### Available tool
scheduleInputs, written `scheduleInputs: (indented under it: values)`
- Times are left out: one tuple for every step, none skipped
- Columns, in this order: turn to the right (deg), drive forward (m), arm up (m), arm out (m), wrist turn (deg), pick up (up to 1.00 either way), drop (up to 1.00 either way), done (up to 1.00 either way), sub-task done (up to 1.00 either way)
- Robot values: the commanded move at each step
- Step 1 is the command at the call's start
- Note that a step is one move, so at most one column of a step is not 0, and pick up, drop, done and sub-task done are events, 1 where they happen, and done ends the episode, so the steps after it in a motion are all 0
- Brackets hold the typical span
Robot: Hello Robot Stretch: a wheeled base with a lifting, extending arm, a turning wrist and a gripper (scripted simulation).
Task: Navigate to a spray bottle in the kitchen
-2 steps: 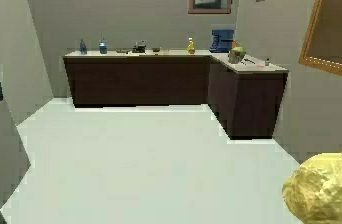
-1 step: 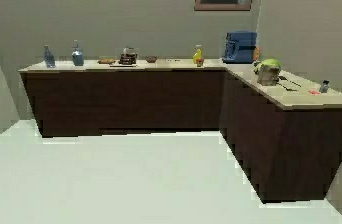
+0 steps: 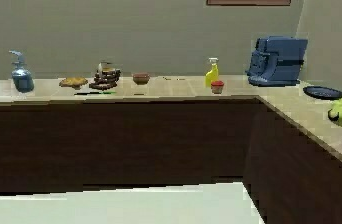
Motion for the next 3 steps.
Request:
scheduleInputs:
  values:
    - [0.0, 0.85, 0.0, 0.0, 0.0, 0.0, 0.0, 0.0, 0.0]
    - [21.0, 0.0, 0.0, 0.0, 0.0, 0.0, 0.0, 0.0, 0.0]
    - [0.0, 0.0, 0.0, 0.0, 0.0, 0.0, 0.0, 1.0, 0.0]
